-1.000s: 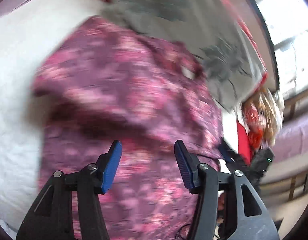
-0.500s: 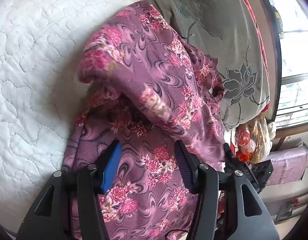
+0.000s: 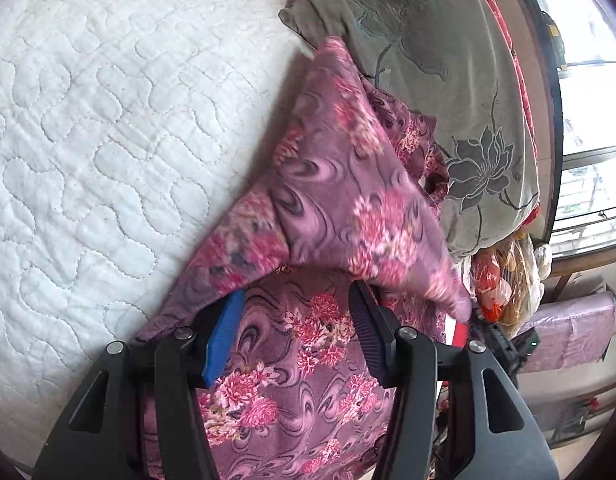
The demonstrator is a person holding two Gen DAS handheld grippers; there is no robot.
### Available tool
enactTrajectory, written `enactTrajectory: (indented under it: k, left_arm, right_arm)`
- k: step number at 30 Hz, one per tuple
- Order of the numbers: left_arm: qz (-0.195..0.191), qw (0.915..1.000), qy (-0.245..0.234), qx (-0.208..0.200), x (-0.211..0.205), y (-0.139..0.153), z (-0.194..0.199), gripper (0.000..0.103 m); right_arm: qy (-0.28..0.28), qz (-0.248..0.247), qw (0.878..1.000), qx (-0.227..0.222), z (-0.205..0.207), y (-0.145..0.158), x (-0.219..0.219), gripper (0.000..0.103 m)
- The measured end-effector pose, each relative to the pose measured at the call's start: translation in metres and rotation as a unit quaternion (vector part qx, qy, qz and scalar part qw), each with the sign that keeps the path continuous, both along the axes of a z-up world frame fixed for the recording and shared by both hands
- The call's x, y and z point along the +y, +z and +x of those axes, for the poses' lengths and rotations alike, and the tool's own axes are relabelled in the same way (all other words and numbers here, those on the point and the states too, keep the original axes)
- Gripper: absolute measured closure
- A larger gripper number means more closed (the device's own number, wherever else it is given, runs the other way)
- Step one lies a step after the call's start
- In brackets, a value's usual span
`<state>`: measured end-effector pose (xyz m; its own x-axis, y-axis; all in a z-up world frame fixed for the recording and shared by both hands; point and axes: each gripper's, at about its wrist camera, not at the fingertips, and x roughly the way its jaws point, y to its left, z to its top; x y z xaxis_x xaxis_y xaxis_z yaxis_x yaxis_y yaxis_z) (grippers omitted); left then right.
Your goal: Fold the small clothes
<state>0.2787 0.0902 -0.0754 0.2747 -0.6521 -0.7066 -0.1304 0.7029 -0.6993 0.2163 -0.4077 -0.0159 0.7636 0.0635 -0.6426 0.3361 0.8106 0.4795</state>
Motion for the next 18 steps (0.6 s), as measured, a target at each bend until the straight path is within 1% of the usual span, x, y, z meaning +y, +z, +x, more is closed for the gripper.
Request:
enactTrajectory:
  k: [2, 5, 6, 7, 8, 9, 10, 11, 13, 14, 15, 17, 18]
  left_arm:
    - [0.002, 1.0, -0.001, 0.001, 0.0, 0.001, 0.0, 0.05]
    - [0.012, 0.9999, -0.009, -0.001, -0.002, 0.005, -0.001, 0.05]
    - [0.007, 0.9999, -0.014, 0.001, -0.004, 0.007, -0.003, 0.05]
    - [-0.003, 0.9998, -0.018, 0.001, -0.006, 0.011, -0.004, 0.05]
    - [-0.02, 0.9995, -0.026, -0.004, -0.008, 0.017, -0.006, 0.05]
    - [-0.034, 0.9986, -0.036, -0.018, -0.012, 0.028, -0.008, 0.05]
    - [-0.036, 0.9979, -0.044, -0.032, -0.015, 0.037, -0.009, 0.05]
    - [-0.029, 0.9968, -0.052, -0.054, -0.021, 0.049, -0.008, 0.05]
    - [-0.001, 0.9936, -0.067, -0.091, -0.036, 0.072, 0.002, 0.049]
    - [0.011, 0.9923, -0.074, -0.099, -0.044, 0.078, 0.008, 0.045]
    - [0.033, 0.9907, -0.08, -0.105, -0.055, 0.082, 0.018, 0.044]
    - [0.072, 0.9876, -0.088, -0.108, -0.075, 0.083, 0.033, 0.043]
    - [0.1, 0.9844, -0.099, -0.106, -0.088, 0.078, 0.04, 0.043]
  right_arm:
    - [-0.003, 0.004, 1.0, 0.017, -0.002, -0.011, -0.006, 0.095]
    - [0.007, -0.003, 1.0, 0.027, 0.0, -0.016, -0.005, 0.094]
    - [0.011, -0.008, 0.999, 0.035, 0.003, -0.018, -0.005, 0.091]
    - [0.011, -0.022, 0.997, 0.068, 0.009, -0.024, -0.005, 0.091]
    - [0.004, -0.032, 0.995, 0.09, 0.012, -0.027, -0.006, 0.09]
    - [-0.004, -0.037, 0.995, 0.097, 0.011, -0.027, -0.009, 0.09]
    - [-0.009, -0.036, 0.995, 0.091, 0.01, -0.025, -0.01, 0.09]
    - [-0.021, -0.036, 0.996, 0.074, 0.005, -0.018, -0.012, 0.09]
    - [-0.033, -0.028, 0.998, 0.039, -0.004, -0.007, -0.015, 0.086]
    - [-0.027, -0.021, 0.999, 0.028, -0.005, -0.004, -0.013, 0.077]
    - [-0.017, -0.019, 0.999, 0.028, -0.003, -0.003, -0.01, 0.072]
    - [0.003, -0.025, 0.999, 0.034, 0.003, -0.005, -0.002, 0.072]
    - [0.012, -0.031, 0.999, 0.031, 0.005, -0.007, 0.004, 0.072]
